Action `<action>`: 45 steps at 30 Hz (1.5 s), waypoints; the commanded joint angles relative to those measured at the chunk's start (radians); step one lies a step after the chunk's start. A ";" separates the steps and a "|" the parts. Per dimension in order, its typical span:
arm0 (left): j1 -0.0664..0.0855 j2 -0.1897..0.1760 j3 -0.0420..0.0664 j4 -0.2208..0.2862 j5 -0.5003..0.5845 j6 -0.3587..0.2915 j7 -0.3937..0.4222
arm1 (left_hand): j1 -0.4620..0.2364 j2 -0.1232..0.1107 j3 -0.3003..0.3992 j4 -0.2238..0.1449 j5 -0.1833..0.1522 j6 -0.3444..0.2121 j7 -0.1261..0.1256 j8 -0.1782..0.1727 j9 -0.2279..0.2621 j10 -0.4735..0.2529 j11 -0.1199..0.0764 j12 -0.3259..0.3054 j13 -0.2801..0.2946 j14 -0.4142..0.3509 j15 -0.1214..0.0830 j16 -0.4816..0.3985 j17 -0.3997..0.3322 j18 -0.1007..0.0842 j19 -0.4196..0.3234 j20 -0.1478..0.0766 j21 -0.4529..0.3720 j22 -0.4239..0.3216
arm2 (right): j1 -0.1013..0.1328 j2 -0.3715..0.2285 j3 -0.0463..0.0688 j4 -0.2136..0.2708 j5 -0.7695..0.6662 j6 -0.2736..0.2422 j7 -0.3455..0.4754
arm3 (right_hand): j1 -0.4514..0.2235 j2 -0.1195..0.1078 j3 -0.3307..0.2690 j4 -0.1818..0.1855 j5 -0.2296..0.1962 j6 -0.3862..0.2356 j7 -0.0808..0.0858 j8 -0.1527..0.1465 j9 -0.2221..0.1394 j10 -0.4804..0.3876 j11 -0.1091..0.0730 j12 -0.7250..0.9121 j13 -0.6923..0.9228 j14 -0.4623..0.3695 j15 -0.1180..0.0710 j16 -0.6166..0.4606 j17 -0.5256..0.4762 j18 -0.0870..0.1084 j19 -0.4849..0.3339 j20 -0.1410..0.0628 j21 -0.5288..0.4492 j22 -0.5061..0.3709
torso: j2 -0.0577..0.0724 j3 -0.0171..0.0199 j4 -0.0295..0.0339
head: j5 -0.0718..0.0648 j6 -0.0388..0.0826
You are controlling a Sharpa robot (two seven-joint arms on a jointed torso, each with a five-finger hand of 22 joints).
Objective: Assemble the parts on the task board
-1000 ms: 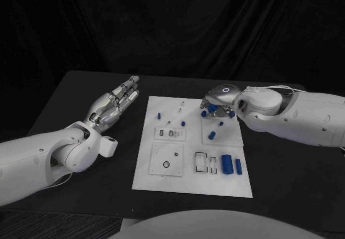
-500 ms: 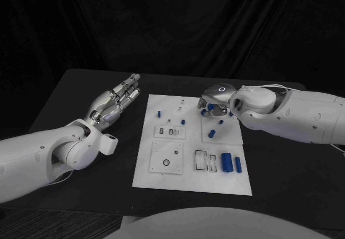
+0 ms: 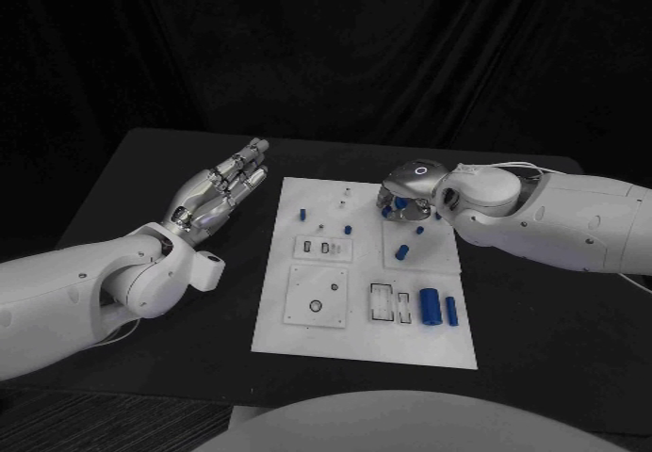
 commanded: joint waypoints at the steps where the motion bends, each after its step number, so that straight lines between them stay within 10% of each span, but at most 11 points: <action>1: 0.003 0.002 0.001 0.000 -0.002 0.018 0.057 | 0.011 0.002 0.002 -0.008 0.005 0.007 0.002 0.006 0.002 0.002 0.007 -0.004 -0.001 -0.002 0.009 -0.004 -0.001 -0.005 0.000 0.008 -0.006 -0.001 | -0.004 0.001 0.001 -0.004 -0.010 -0.019 0.005 | -0.004 -0.011 0.008 -0.001 0.001 0.007 -0.002 0.004 0.001 0.007 0.003 -0.002 -0.001 -0.002 -0.003 0.003 -0.001 -0.013 -0.005 0.001 0.004 0.001 | -0.001 0.0005 -0.0007 | 0.002 0.000; 27: 0.003 0.017 0.001 -0.027 -0.002 0.037 0.043 | 0.010 0.006 0.022 -0.026 0.011 0.019 0.009 0.009 0.003 0.002 0.014 -0.004 -0.001 -0.002 0.027 -0.004 -0.001 0.001 0.000 0.033 -0.006 -0.001 | -0.001 0.006 0.006 -0.017 -0.010 -0.171 0.041 | 0.034 -0.029 0.107 -0.009 -0.028 0.191 -0.021 0.064 0.067 0.192 -0.037 0.002 -0.001 0.025 -0.030 0.039 0.041 -0.030 0.029 -0.024 0.085 0.123 | -0.001 -0.0011 0.0010 | 0.014 0.000; 45: 0.003 0.037 0.001 -0.045 -0.002 0.044 0.038 | 0.009 0.004 0.032 -0.036 0.012 0.001 0.011 0.005 0.000 0.002 0.019 -0.004 -0.001 -0.002 0.019 -0.004 -0.001 0.009 0.000 0.033 -0.006 -0.001 | 0.040 0.165 0.029 -0.183 0.166 -0.145 0.027 | 0.022 -0.037 0.105 0.001 -0.043 0.183 -0.015 0.053 0.072 0.185 -0.029 -0.006 -0.003 0.028 -0.027 0.046 0.052 -0.032 0.033 -0.023 0.094 0.139 | 0.013 -0.0009 0.0161 | 0.012 0.023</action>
